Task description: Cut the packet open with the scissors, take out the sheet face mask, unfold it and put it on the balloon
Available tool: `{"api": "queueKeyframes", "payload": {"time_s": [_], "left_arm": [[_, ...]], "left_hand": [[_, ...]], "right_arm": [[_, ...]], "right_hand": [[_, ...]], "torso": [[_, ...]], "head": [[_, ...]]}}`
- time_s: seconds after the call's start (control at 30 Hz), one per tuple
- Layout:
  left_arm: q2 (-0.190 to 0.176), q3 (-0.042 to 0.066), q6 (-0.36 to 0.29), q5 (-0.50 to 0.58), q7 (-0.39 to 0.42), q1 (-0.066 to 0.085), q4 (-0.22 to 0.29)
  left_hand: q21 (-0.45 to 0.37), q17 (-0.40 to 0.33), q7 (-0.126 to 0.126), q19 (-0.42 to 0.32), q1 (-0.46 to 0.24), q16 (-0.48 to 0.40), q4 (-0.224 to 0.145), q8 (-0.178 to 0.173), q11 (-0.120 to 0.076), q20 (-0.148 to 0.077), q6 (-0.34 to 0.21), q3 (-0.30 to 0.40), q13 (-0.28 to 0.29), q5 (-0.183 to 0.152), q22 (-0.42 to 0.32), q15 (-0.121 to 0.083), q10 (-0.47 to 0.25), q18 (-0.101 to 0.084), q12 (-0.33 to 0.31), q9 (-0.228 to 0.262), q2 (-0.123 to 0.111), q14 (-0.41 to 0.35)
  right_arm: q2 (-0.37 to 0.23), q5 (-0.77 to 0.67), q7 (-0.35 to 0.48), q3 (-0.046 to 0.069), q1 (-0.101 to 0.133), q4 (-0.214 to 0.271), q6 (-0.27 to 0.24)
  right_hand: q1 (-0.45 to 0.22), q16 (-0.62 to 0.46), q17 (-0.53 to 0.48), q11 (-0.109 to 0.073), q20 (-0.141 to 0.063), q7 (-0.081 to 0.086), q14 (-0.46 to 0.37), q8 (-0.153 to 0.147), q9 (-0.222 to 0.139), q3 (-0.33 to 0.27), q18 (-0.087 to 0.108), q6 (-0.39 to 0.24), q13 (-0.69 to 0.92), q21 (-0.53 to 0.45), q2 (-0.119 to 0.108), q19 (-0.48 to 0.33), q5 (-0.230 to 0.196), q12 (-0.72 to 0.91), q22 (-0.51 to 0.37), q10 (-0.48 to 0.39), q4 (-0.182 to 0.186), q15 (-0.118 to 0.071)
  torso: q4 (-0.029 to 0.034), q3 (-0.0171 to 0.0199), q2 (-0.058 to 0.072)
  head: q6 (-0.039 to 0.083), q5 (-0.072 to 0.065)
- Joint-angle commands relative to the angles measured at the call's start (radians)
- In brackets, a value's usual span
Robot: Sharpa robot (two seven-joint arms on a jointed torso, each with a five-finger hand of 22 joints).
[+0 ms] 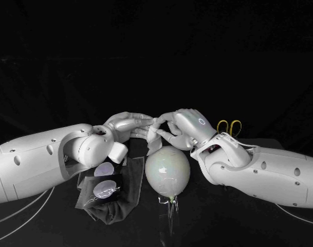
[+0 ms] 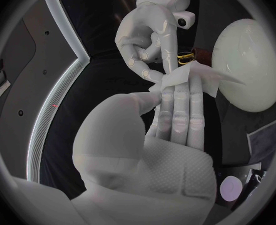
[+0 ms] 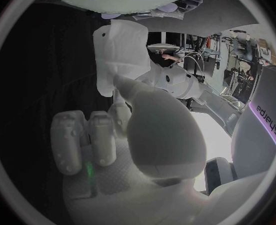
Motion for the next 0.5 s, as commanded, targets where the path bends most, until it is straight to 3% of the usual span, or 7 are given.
{"api": "queueKeyframes", "payload": {"time_s": [0.03,0.5], "left_arm": [[0.003,0.004,0.023,-0.004,0.019,0.003,0.003],[0.003,0.004,0.019,-0.013,0.019,0.003,0.002]], "left_hand": [[-0.006,0.001,0.001,0.007,0.005,0.006,0.003,0.004,-0.001,-0.003,0.006,0.000,-0.001,0.007,-0.002,-0.002,0.007,0.012,0.003,0.301,0.009,0.005],[-0.007,0.002,0.001,0.007,0.005,0.006,0.002,0.005,-0.002,-0.003,0.006,0.001,-0.001,0.007,-0.002,-0.003,0.008,0.012,0.003,0.302,0.008,0.005]], "right_arm": [[-0.001,0.002,0.015,-0.002,-0.002,0.004,0.009],[-0.014,-0.001,0.014,-0.002,-0.002,0.017,0.036]], "right_hand": [[-0.002,0.006,0.260,-0.001,-0.010,0.006,0.106,0.005,0.023,0.003,-0.014,0.003,0.081,0.006,0.001,0.105,0.000,0.012,0.263,0.013,-0.006,-0.009],[-0.008,0.008,0.263,-0.005,-0.015,0.002,0.107,0.024,0.036,0.013,-0.014,0.000,0.105,0.006,-0.003,0.105,0.000,0.046,0.263,0.035,-0.007,-0.012]], "torso": [[-0.0003,-0.0001,0.000],[0.0010,-0.0002,0.000]], "head": [[0.000,0.000],[-0.002,-0.001]]}}
